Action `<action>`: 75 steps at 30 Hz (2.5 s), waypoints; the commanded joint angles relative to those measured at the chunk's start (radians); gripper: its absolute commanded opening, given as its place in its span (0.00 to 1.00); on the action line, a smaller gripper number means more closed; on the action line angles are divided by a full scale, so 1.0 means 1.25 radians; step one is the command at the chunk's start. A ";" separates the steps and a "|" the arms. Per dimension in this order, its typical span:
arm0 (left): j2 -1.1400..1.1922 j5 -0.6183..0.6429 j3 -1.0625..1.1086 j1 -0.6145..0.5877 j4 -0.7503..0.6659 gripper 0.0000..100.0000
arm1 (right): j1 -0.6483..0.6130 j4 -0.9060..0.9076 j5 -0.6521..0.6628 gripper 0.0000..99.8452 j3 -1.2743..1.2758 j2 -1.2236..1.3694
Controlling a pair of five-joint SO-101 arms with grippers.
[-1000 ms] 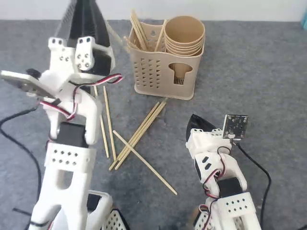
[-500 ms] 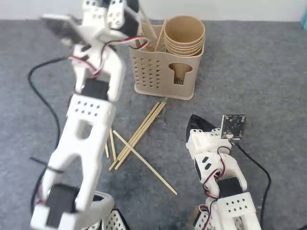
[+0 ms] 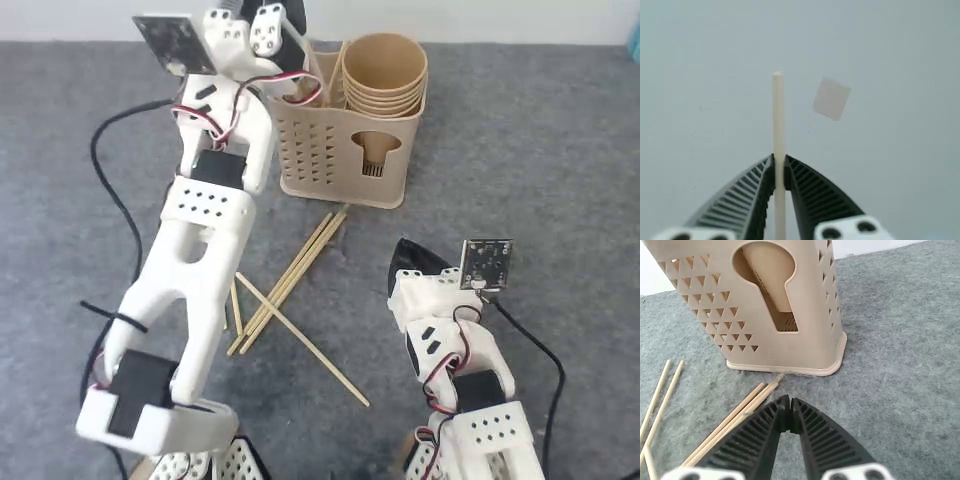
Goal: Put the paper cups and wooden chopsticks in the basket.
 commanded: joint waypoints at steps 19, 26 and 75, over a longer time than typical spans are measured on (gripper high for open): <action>-0.130 -0.061 0.083 -0.085 0.052 0.09 | 0.004 0.001 0.012 0.01 0.012 -0.015; -0.412 -0.063 0.299 -0.082 0.325 0.09 | 0.004 0.001 0.012 0.01 0.012 -0.015; 0.354 -0.063 0.037 -0.333 0.681 0.09 | 0.004 0.019 0.011 0.01 0.012 -0.015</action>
